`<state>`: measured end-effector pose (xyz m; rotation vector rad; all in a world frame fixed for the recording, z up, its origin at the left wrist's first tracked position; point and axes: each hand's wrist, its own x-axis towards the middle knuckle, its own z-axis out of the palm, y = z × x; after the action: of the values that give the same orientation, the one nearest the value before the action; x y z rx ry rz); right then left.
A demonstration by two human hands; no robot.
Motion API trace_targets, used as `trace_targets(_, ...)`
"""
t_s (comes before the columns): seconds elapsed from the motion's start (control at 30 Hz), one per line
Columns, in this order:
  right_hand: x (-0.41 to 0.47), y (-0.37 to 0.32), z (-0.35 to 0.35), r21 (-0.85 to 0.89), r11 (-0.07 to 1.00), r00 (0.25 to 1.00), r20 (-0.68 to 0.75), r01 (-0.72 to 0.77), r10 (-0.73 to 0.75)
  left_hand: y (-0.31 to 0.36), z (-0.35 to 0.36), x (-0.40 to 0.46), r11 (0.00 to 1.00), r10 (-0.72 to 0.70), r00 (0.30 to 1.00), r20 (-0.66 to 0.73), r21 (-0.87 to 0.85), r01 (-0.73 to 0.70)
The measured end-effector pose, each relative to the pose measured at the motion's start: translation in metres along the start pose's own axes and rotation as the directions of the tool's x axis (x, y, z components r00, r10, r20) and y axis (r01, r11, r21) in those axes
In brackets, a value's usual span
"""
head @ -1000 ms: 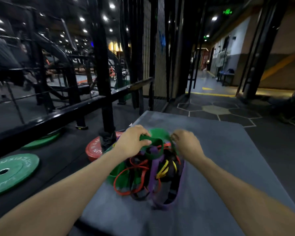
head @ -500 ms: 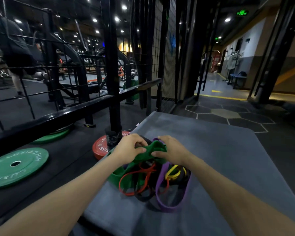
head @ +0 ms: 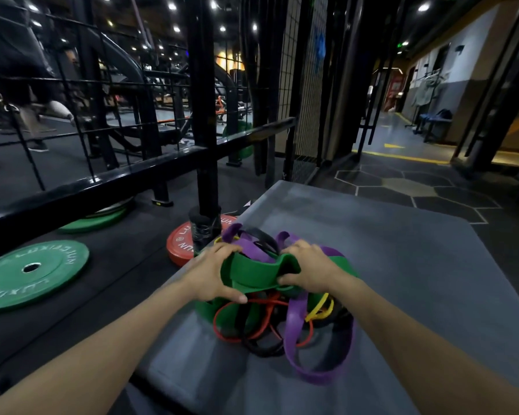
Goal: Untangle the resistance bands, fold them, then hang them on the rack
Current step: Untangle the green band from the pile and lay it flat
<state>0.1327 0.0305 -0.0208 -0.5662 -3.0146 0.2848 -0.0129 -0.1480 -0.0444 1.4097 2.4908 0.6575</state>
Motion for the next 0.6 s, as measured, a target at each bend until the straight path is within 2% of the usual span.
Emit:
trace_targets(0.1,-0.008,0.003,-0.007,0.063,0.998,1.000,0.000,0.010,-0.010,0.000,0.006,-0.002,0.985,0.046,0.999,0.004,0.169,-0.046)
trace_targets(0.13,-0.010,0.003,-0.010,0.067,0.998,1.000,-0.003,0.017,-0.016,-0.001,0.008,-0.001,0.987,0.058,0.998,-0.022,0.149,-0.054)
trace_targets(0.23,-0.017,0.002,-0.020,0.144,0.987,0.997,-0.059,0.066,-0.058,0.005,-0.007,0.002,0.994,0.063,0.985,-0.159,-0.077,-0.076)
trace_targets(0.3,-0.022,-0.004,-0.034,0.286,0.954,0.988,-0.149,0.093,-0.051,0.016,-0.034,0.012,0.989,0.058,0.957,-0.285,-0.114,-0.094)
trace_targets(0.37,-0.027,-0.015,-0.053,0.379,0.910,0.963,-0.263,0.167,-0.067,0.038,-0.068,0.019,0.990,0.056,0.937,-0.346,-0.102,-0.097)
trace_targets(0.5,-0.023,-0.042,-0.087,0.373,0.875,0.880,-0.461,0.307,-0.112,0.102,-0.117,0.027,0.953,0.225,0.898,-0.378,-0.104,-0.283)
trace_targets(0.6,-0.018,-0.043,-0.103,0.394,0.876,0.798,-0.603,0.277,0.019,0.139,-0.133,0.031,0.928,0.301,0.857,-0.419,-0.078,-0.364)
